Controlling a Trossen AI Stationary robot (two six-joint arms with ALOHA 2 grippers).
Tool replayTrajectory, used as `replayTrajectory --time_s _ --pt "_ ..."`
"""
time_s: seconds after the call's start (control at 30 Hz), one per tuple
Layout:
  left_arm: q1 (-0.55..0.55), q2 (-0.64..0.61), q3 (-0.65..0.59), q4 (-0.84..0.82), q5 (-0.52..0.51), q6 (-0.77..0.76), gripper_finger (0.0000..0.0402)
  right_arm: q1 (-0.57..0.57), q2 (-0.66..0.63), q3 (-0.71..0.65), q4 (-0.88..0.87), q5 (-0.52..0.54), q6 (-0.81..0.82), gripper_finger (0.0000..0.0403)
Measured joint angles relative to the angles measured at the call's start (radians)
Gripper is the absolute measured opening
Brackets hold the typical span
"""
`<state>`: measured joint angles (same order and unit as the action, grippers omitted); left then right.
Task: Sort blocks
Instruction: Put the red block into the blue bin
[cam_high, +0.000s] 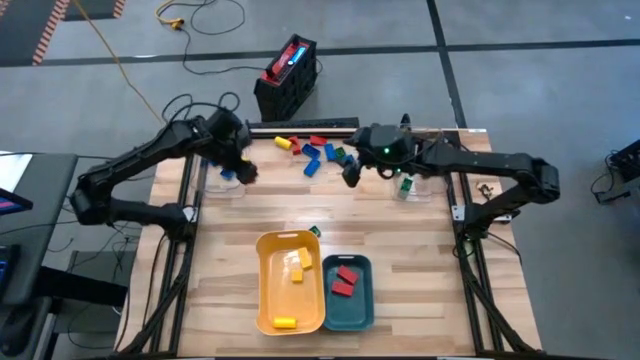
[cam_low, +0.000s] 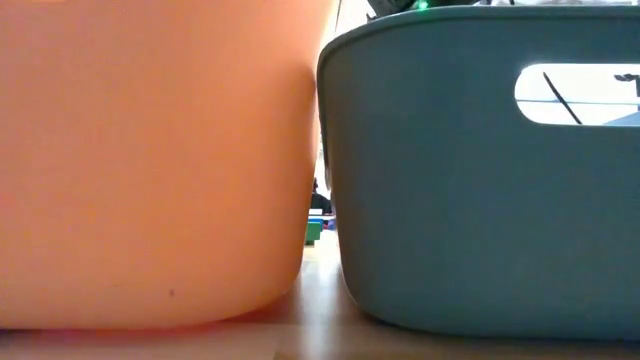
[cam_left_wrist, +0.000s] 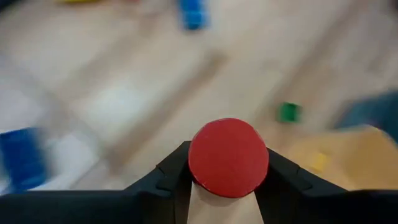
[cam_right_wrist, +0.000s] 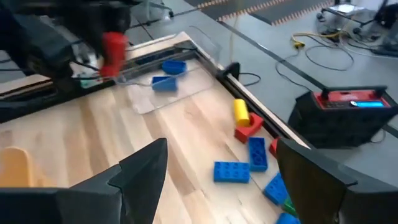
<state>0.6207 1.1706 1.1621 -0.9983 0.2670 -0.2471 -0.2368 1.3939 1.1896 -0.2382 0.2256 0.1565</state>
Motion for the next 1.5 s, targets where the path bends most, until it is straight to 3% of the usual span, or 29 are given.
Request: replayTrajectory --time_s 0.2,0.33,0.5,0.67,0.8,0.97,1.13,1.33,1.5 --pt "-0.206 0.0 0.044 0.109 0.025 0.003 0.0129 -0.036 -0.01 -0.001 -0.052 -0.024 -0.016 0.031" --pt "-0.339 0.063 0.071 0.22 0.043 -0.026 0.0129 -0.08 -0.017 -0.001 -0.047 -0.041 -0.023 0.0311" --pt "-0.413 0.194 0.152 0.318 0.078 -0.029 0.0129 -0.149 -0.059 -0.001 -0.052 -0.043 0.0 0.0311" --pt "-0.45 0.364 0.3 0.39 0.193 -0.016 0.0129 -0.157 -0.111 -0.001 -0.142 -0.044 0.068 0.0311" --pt "-0.506 0.501 0.432 0.351 0.264 0.045 0.0129 -0.099 -0.143 -0.001 -0.215 -0.033 0.142 0.0311" --pt "-0.595 0.621 0.519 0.309 0.275 0.083 0.0129 0.024 -0.178 -0.001 -0.272 0.137 0.239 0.0311" --pt "-0.688 0.681 0.525 0.32 0.237 0.061 0.0129 0.143 -0.21 -0.001 -0.293 0.286 0.355 0.0311" --pt "-0.766 0.732 0.525 0.393 0.195 0.024 0.0129 0.255 -0.192 -0.001 -0.238 0.323 0.477 0.0311" --pt "-0.774 0.783 0.525 0.443 0.185 -0.052 0.0129 0.365 -0.169 -0.001 -0.177 0.489 0.545 0.0311"
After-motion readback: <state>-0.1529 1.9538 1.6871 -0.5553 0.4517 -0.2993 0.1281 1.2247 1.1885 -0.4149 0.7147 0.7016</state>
